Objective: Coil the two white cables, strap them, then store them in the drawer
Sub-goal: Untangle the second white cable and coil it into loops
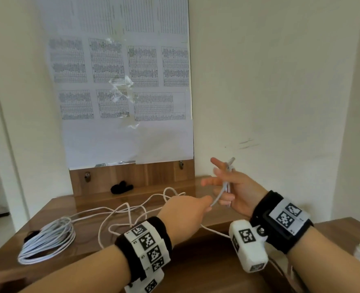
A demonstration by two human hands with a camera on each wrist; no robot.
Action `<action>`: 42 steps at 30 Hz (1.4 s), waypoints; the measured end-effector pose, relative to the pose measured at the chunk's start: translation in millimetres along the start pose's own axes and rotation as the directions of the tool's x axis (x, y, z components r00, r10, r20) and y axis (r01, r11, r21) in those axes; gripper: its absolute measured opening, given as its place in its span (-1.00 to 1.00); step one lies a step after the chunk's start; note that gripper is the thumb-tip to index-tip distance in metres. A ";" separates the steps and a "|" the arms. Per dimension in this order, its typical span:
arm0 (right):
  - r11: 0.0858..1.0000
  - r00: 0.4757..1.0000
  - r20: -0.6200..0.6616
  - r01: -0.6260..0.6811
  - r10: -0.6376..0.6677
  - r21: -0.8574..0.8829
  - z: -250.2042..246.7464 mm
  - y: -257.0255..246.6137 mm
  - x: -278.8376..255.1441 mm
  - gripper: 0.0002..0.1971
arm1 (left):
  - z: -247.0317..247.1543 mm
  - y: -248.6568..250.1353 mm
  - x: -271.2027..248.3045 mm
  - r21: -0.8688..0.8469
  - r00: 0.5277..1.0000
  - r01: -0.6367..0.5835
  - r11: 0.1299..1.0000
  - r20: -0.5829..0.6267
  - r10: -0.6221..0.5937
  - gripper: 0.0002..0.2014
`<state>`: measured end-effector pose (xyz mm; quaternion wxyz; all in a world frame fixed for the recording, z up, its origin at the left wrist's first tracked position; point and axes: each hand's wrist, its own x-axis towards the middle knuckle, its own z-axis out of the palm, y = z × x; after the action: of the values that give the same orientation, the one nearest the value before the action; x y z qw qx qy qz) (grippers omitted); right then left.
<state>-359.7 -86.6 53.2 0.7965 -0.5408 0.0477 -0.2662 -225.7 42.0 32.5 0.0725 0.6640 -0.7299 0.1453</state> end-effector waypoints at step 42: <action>0.978 0.963 0.270 -0.048 -0.008 0.202 35.1 -63.6 4.9 -0.52 | -42.0 -3.4 8.9 -1.000 0.932 -0.008 -0.008 -0.004 -0.362 -0.53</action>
<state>-366.4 -77.0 125.1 0.8501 -0.4856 -0.0834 -0.1857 -227.0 46.3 75.4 0.6291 0.4830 -0.5116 -0.3305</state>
